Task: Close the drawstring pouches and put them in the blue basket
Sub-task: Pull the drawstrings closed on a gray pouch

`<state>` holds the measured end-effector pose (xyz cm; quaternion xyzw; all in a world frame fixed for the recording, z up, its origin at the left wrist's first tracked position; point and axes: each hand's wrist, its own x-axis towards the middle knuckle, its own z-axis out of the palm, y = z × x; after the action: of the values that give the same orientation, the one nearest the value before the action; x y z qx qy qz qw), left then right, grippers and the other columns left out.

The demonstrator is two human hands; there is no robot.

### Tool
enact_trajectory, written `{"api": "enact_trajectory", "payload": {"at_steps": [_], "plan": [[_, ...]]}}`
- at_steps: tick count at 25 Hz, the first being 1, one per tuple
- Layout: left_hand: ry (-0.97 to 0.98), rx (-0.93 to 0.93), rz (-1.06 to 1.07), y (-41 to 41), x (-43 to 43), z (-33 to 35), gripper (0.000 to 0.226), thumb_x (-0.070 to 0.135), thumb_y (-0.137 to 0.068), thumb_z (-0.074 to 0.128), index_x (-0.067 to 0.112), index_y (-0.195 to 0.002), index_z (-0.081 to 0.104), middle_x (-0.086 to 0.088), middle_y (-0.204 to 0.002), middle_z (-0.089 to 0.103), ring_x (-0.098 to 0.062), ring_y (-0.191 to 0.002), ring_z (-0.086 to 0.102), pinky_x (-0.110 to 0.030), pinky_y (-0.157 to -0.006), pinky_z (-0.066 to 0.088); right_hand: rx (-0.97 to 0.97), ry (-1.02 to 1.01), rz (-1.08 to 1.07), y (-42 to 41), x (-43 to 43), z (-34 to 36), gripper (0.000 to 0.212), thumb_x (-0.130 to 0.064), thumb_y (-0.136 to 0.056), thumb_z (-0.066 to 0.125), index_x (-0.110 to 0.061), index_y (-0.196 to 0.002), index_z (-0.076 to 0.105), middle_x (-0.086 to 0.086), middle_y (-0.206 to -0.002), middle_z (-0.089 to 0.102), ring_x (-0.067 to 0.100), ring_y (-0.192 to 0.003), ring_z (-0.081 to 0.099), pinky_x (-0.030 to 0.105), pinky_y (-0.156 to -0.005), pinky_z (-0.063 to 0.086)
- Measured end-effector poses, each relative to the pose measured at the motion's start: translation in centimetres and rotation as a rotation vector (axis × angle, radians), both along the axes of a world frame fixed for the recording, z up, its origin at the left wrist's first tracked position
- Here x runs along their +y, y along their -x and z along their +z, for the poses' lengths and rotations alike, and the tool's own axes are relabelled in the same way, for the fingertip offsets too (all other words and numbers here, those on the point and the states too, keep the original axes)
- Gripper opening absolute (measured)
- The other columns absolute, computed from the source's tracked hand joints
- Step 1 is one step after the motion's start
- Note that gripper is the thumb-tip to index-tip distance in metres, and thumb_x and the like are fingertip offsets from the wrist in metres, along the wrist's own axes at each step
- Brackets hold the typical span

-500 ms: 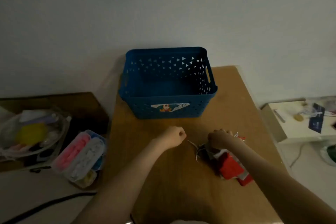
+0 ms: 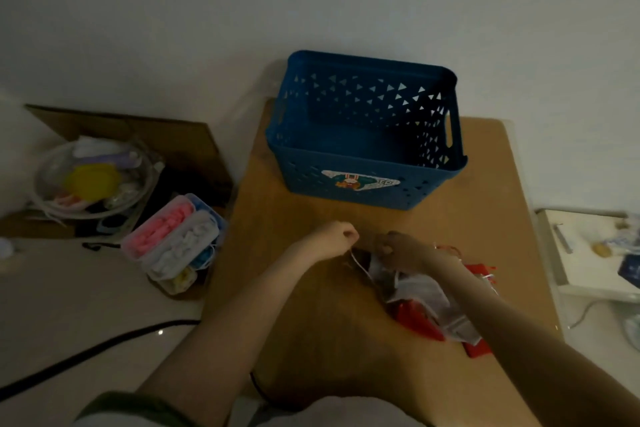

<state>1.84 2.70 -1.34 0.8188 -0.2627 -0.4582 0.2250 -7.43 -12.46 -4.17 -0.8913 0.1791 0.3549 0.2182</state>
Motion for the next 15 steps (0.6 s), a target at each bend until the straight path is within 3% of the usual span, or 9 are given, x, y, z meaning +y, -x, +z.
{"api": "enact_trajectory", "payload": {"at_steps": [2, 5, 7, 9, 11, 13, 15], "plan": [[-0.051, 0.067, 0.034, -0.5, 0.9, -0.3, 0.034, 0.034, -0.101, 0.037, 0.016, -0.125, 0.052, -0.005, -0.111, 0.059, -0.017, -0.095, 0.057, -0.030, -0.081, 0.046, -0.117, -0.091, 0.055, -1.2, 1.7, 0.1, 0.030, -0.016, -0.095, 0.049, -0.014, -0.125, 0.053, 0.010, -0.132, 0.050, 0.028, -0.120, 0.049, 0.034, -0.100, 0.039], [-0.100, 0.151, 0.091, -2.0, 3.6, -0.8, 0.046, 0.043, -0.101, 0.032, 0.008, -0.126, 0.049, -0.006, -0.093, 0.058, -0.015, -0.078, 0.055, -0.026, -0.068, 0.044, -0.243, -0.224, 0.031, -2.7, 4.8, -0.1, 0.018, -0.017, -0.094, 0.052, -0.034, -0.098, 0.054, -0.003, -0.111, 0.056, 0.020, -0.103, 0.056, 0.038, -0.093, 0.047], [-0.117, 0.162, 0.104, -3.2, 6.0, -1.1, 0.055, 0.050, -0.099, 0.032, 0.006, -0.124, 0.052, -0.007, -0.089, 0.059, -0.017, -0.078, 0.057, -0.027, -0.070, 0.045, -0.324, -0.338, -0.035, -3.8, 7.2, 0.3, 0.019, -0.015, -0.096, 0.052, -0.030, -0.106, 0.058, -0.009, -0.108, 0.057, 0.013, -0.104, 0.056, 0.031, -0.094, 0.046], [-0.129, 0.224, 0.118, -4.6, 8.4, -1.2, 0.060, 0.057, -0.096, 0.033, 0.009, -0.125, 0.053, -0.010, -0.109, 0.063, -0.021, -0.098, 0.060, -0.032, -0.088, 0.048, -0.409, -0.485, -0.181, -4.6, 9.2, 0.9, 0.017, -0.010, -0.095, 0.052, -0.023, -0.103, 0.062, -0.009, -0.106, 0.060, 0.012, -0.105, 0.057, 0.029, -0.096, 0.044], [-0.103, 0.257, 0.103, -5.5, 10.5, -0.9, 0.056, 0.053, -0.096, 0.038, 0.011, -0.131, 0.051, -0.010, -0.126, 0.058, -0.023, -0.113, 0.055, -0.036, -0.098, 0.045, -0.454, -0.640, -0.379, -5.0, 10.9, 1.5, 0.011, -0.012, -0.094, 0.055, -0.018, -0.096, 0.064, -0.001, -0.101, 0.064, 0.016, -0.100, 0.059, 0.037, -0.095, 0.046], [-0.033, 0.229, 0.121, -6.0, 12.0, -0.4, 0.051, 0.045, -0.098, 0.042, 0.013, -0.137, 0.046, -0.007, -0.135, 0.052, -0.022, -0.120, 0.051, -0.032, -0.098, 0.042, -0.410, -0.736, -0.561, -5.1, 12.0, 1.8, 0.019, -0.027, -0.096, 0.053, -0.013, -0.101, 0.065, 0.008, -0.102, 0.065, 0.024, -0.095, 0.061, 0.043, -0.090, 0.049], [0.052, 0.213, 0.187, -6.4, 12.7, 0.2, 0.049, 0.039, -0.098, 0.044, 0.013, -0.139, 0.042, -0.006, -0.137, 0.050, -0.022, -0.121, 0.050, -0.030, -0.093, 0.042, -0.249, -0.693, -0.644, -4.8, 12.6, 1.9, 0.036, -0.042, -0.100, 0.040, -0.014, -0.109, 0.060, 0.010, -0.104, 0.063, 0.025, -0.093, 0.061, 0.037, -0.078, 0.053]]}}
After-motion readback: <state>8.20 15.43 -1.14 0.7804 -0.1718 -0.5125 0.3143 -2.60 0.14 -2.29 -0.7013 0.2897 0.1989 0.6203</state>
